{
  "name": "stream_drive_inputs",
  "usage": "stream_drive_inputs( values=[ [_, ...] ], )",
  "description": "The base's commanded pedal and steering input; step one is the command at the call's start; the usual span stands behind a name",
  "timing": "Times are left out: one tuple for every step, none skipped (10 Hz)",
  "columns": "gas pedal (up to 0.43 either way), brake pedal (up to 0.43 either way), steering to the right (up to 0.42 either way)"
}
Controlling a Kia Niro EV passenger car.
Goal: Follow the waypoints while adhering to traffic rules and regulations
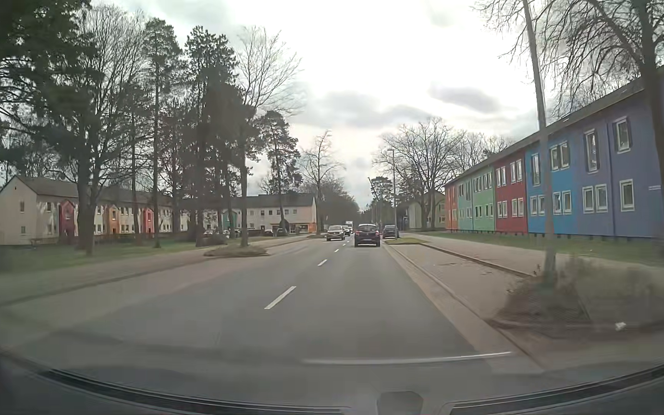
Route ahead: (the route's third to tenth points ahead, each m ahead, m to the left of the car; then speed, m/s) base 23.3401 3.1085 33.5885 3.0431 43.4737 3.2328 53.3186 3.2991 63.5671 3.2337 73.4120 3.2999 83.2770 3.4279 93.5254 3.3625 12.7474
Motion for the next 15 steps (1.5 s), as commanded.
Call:
stream_drive_inputs(
  values=[
    [0.189, 0.0, 0.002],
    [0.177, 0.0, 0.002],
    [0.169, 0.0, 0.002],
    [0.169, 0.0, 0.002],
    [0.157, 0.0, 0.002],
    [0.15, 0.0, 0.002],
    [0.15, 0.0, 0.002],
    [0.15, 0.0, 0.002],
    [0.15, 0.0, 0.002],
    [0.15, 0.0, 0.002],
    [0.138, 0.0, 0.003],
    [0.138, 0.0, 0.003],
    [0.138, 0.0, 0.003],
    [0.138, 0.0, 0.003],
    [0.138, 0.0, 0.003]
  ],
)
